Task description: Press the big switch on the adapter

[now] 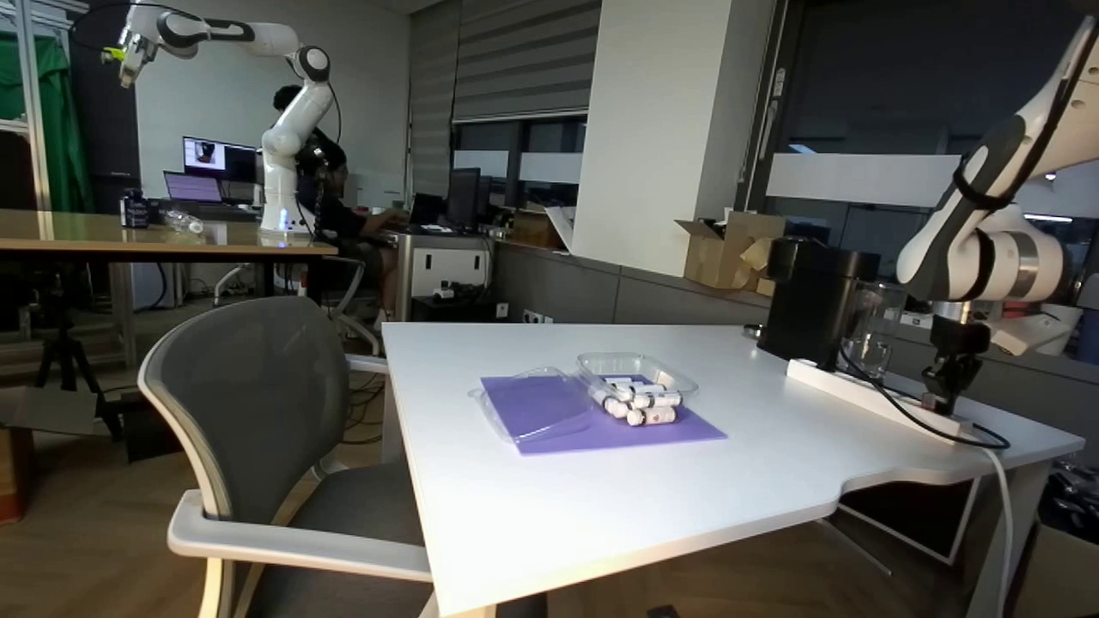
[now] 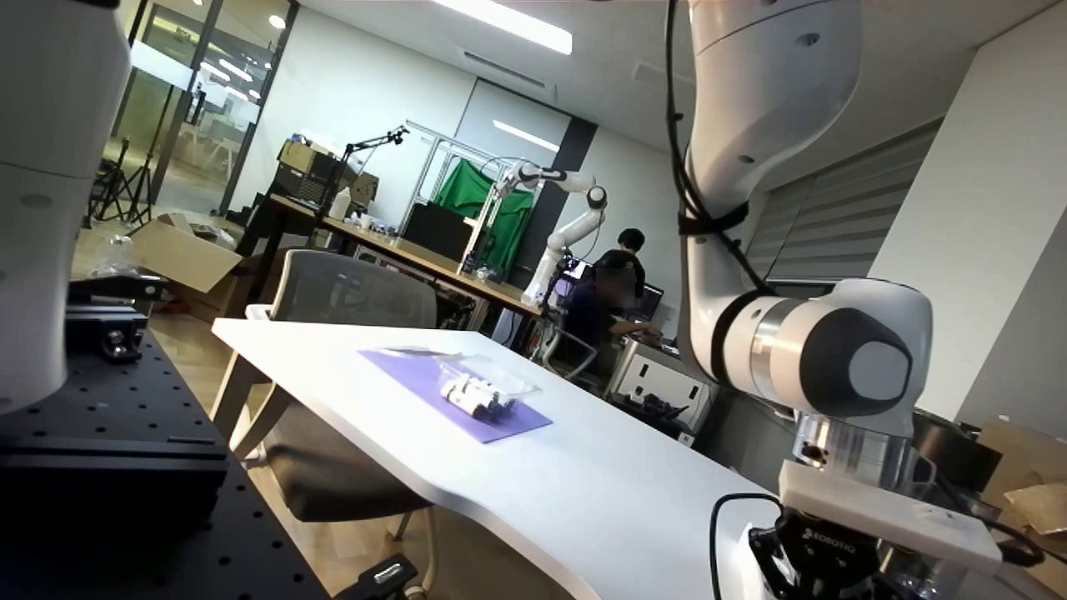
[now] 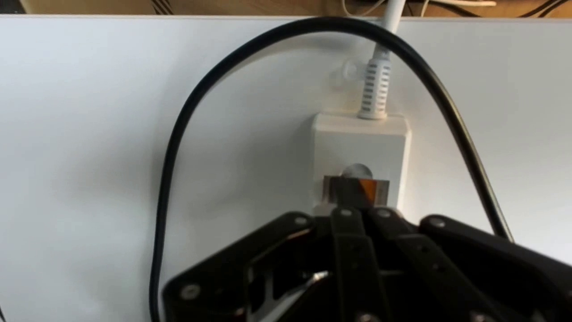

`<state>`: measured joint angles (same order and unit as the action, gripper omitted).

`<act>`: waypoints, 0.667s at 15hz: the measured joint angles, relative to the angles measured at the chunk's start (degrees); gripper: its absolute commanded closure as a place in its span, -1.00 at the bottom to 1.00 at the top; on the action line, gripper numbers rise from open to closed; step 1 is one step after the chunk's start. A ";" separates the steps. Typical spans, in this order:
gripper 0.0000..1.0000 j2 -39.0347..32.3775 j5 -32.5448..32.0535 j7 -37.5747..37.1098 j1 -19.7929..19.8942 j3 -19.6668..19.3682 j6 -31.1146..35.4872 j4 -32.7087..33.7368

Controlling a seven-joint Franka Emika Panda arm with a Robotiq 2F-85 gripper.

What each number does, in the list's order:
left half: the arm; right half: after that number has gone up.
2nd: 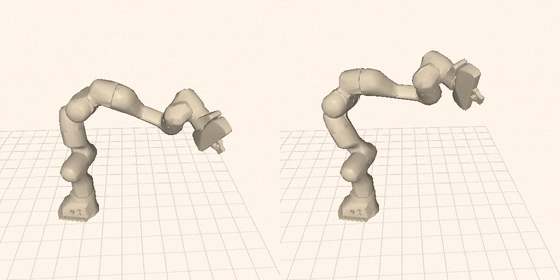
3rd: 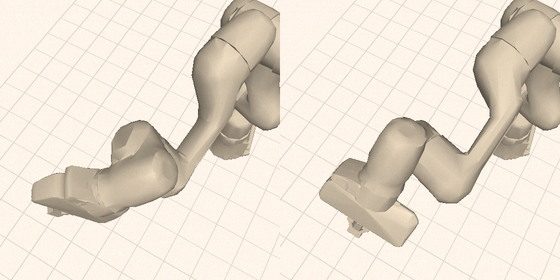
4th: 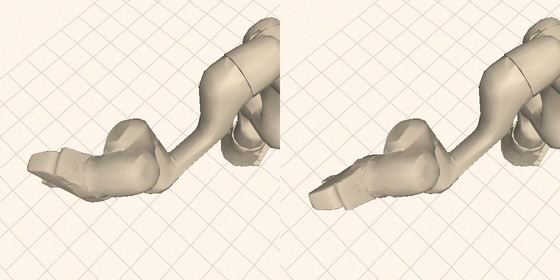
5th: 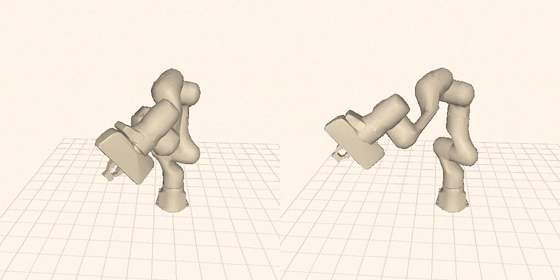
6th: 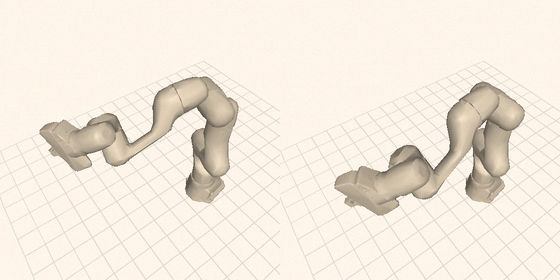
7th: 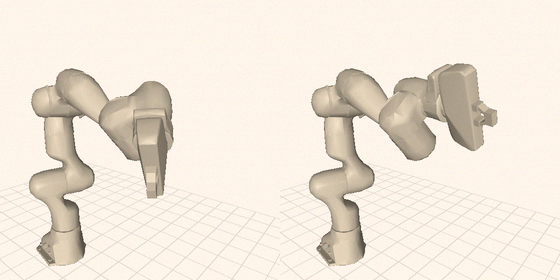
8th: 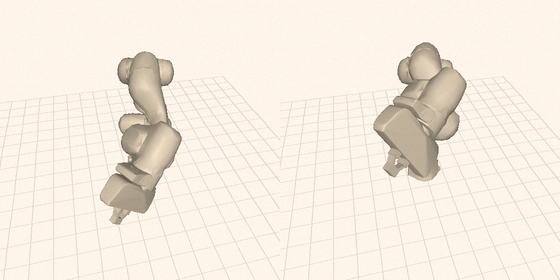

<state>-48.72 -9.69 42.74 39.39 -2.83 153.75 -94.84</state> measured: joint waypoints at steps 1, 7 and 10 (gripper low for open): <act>1.00 -0.55 1.24 1.39 1.07 0.88 -2.17 1.66; 1.00 -4.44 8.04 8.14 4.90 3.49 -15.07 11.75; 1.00 -7.07 11.89 11.20 6.51 4.44 -24.77 18.12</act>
<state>-55.79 2.20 53.94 45.89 1.60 128.98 -76.72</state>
